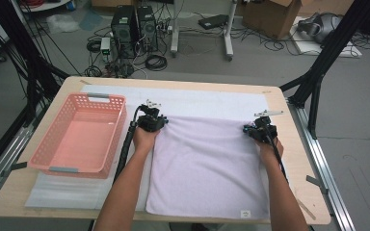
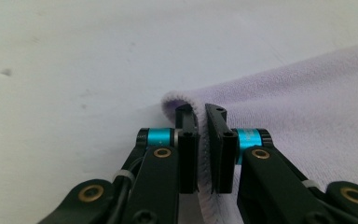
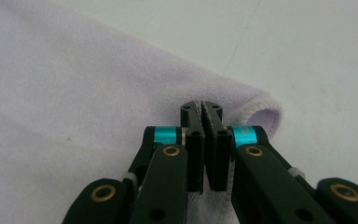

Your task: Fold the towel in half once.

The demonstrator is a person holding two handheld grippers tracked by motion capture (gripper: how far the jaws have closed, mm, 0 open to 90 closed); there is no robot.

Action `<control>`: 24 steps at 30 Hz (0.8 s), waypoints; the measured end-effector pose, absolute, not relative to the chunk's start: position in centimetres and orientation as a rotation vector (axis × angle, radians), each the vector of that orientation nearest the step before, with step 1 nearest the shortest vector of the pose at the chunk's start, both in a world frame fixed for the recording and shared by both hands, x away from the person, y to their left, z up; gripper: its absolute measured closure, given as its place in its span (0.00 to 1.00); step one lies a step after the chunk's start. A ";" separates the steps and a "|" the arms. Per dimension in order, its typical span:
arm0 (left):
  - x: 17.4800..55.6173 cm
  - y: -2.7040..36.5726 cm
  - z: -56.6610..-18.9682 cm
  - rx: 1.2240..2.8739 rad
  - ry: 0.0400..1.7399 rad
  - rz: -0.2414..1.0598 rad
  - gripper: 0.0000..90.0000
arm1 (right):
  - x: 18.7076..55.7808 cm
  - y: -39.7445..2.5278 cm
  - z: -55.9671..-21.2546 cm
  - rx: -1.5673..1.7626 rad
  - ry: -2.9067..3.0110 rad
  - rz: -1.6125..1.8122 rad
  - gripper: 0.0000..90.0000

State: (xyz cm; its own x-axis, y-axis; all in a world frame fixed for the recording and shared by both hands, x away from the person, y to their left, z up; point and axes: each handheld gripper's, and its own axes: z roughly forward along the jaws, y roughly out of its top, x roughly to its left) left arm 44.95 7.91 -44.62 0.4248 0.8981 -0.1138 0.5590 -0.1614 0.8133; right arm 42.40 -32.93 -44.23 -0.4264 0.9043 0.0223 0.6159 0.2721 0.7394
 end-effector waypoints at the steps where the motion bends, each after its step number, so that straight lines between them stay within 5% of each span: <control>1: 45.0 8.0 -44.4 1.821 1.244 0.527 0.93 | 42.6 -32.9 -44.2 1.375 2.141 0.965 0.98; 5: 44.9 8.2 -44.0 1.757 1.239 0.546 0.93 | 43.1 -32.8 -43.3 1.349 2.035 0.987 0.98; 6: 45.0 8.3 -44.1 1.756 1.256 0.556 0.89 | 43.2 -32.8 -43.2 1.356 2.012 0.984 0.97; 8: 45.2 8.6 -44.3 1.743 1.306 0.533 0.58 | 43.3 -32.9 -43.2 1.375 1.976 0.989 0.82; 13: 45.4 9.8 -44.1 1.711 1.314 0.518 0.50 | 43.1 -33.8 -42.9 1.453 1.919 1.022 0.70; 21: 46.3 9.1 -45.2 1.764 1.326 0.444 0.52 | 42.4 -34.9 -42.4 1.513 1.860 1.033 0.67; 23: 46.3 8.9 -45.2 1.774 1.330 0.456 0.64 | 42.2 -35.0 -42.5 1.519 1.857 1.033 0.68; 24: 46.2 8.8 -45.1 1.795 1.301 0.462 0.84 | 42.1 -35.1 -42.6 1.518 1.857 1.023 0.68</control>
